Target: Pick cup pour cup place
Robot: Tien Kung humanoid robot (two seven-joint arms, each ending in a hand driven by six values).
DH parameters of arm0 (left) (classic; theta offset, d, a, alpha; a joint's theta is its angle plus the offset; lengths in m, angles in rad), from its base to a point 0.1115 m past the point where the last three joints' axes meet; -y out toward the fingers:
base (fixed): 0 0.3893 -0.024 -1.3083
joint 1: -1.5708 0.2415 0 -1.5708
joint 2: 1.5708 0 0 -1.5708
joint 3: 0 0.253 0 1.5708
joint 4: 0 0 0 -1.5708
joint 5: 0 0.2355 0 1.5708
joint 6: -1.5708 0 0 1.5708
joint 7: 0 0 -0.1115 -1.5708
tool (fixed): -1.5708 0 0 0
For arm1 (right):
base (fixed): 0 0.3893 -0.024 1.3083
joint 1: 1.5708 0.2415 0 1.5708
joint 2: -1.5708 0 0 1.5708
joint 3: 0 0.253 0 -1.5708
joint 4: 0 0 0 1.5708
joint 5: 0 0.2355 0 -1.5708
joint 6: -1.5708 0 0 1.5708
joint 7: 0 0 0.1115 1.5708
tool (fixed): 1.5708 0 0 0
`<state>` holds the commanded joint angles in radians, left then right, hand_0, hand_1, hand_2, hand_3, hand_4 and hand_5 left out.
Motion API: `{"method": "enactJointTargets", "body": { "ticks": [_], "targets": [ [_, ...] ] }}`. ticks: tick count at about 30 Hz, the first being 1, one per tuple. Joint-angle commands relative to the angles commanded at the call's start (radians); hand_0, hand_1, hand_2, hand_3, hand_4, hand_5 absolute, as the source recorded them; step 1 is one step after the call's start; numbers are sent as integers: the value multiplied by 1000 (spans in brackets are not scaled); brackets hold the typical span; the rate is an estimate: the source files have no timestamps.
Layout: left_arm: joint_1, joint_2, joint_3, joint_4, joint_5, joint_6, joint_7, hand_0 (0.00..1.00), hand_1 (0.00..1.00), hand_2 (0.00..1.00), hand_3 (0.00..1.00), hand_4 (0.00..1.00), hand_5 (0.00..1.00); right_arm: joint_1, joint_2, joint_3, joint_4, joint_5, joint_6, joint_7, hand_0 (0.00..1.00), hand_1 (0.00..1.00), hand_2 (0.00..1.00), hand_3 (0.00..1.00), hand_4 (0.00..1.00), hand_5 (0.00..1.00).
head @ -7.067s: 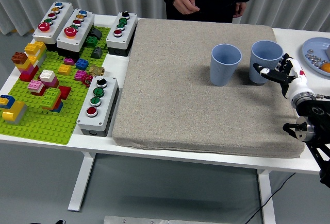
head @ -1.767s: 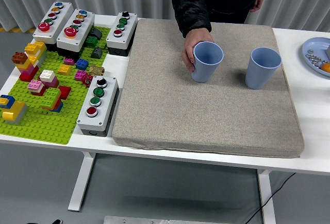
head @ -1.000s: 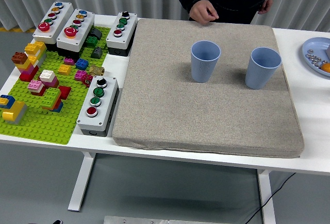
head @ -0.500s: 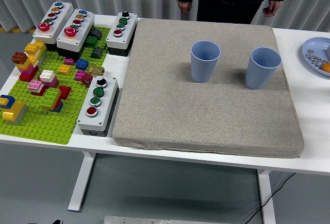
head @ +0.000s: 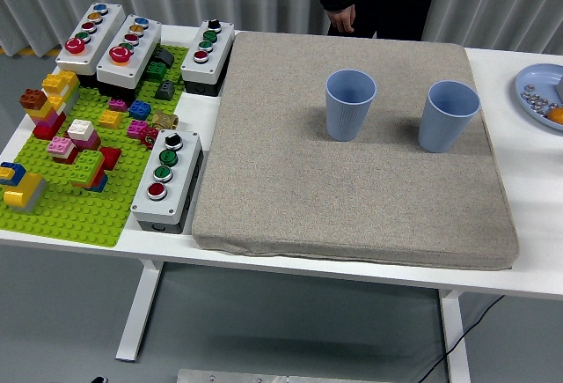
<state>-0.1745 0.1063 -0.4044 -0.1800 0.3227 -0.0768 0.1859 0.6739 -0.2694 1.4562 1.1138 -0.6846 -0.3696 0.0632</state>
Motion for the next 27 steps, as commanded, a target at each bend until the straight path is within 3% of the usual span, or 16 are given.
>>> {"method": "enactJointTargets", "body": {
  "ticks": [27],
  "targets": [
    [0, -3, -36, 0, 27, 4, 3, 782, 788, 853, 731, 515, 975, -1, 2, 4, -3, -4, 3, -5, 921, 801, 789, 788, 781, 920]
  ]
}}
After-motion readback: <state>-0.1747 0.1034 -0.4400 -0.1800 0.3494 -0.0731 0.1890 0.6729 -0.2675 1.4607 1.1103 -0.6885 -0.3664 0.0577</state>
